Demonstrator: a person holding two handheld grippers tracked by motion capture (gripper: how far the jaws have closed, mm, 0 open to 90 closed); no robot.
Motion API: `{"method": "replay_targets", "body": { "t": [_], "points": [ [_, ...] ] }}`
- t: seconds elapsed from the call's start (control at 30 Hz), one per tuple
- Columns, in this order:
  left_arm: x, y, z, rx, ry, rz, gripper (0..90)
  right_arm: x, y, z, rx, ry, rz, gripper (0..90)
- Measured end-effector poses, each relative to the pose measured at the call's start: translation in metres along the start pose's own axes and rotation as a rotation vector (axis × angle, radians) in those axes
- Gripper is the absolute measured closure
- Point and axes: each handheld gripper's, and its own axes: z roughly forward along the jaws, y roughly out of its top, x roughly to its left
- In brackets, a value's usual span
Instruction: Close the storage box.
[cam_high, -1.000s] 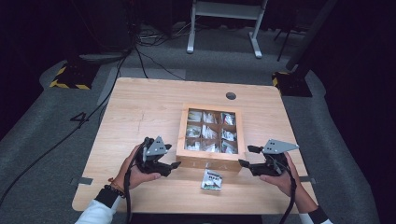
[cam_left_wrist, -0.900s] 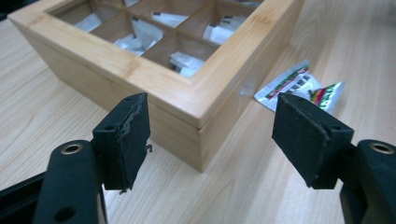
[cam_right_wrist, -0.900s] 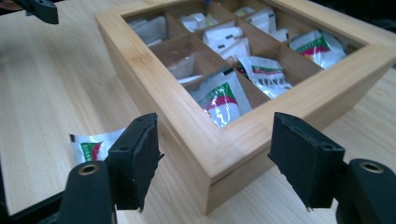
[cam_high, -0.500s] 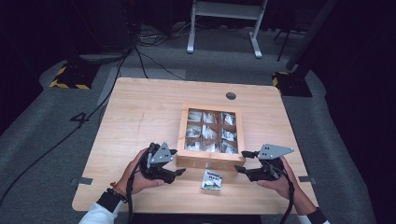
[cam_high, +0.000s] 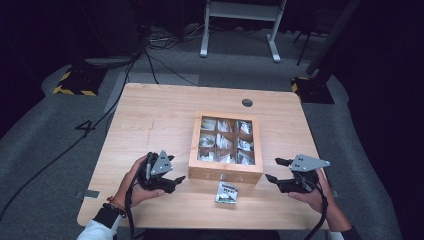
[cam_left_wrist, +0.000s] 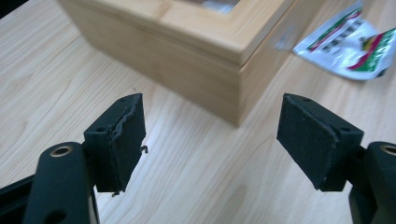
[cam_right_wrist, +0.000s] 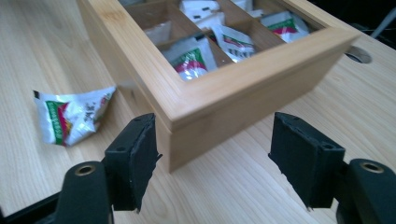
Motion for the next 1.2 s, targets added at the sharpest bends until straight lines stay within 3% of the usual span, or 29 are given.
{"method": "replay_targets", "body": {
  "t": [0.1, 0.4, 0.67, 0.87, 1.07, 1.2],
  "points": [
    [0.007, -0.010, -0.001, 0.030, 0.022, -0.012, 22.1, -0.007, -0.009, -0.005, 0.017, -0.055, -0.002, 32.0],
    [0.025, -0.037, -0.002, 0.098, 0.080, -0.059, 20.5, -0.025, -0.038, -0.005, 0.093, -0.137, 0.030, 31.0],
    [0.034, -0.056, -0.004, 0.121, 0.109, -0.093, 19.1, -0.041, -0.060, -0.004, 0.119, -0.197, 0.130, 27.9],
    [0.040, -0.070, -0.004, 0.143, 0.117, -0.115, 18.8, -0.054, -0.080, -0.008, 0.114, -0.204, 0.234, 25.6],
    [0.049, -0.082, -0.005, 0.165, 0.108, -0.157, 18.4, -0.058, -0.098, -0.009, 0.142, -0.224, 0.250, 25.1],
    [0.053, -0.090, -0.010, 0.149, 0.111, -0.198, 17.9, -0.059, -0.105, -0.010, 0.148, -0.218, 0.265, 24.9]
  ]
}}
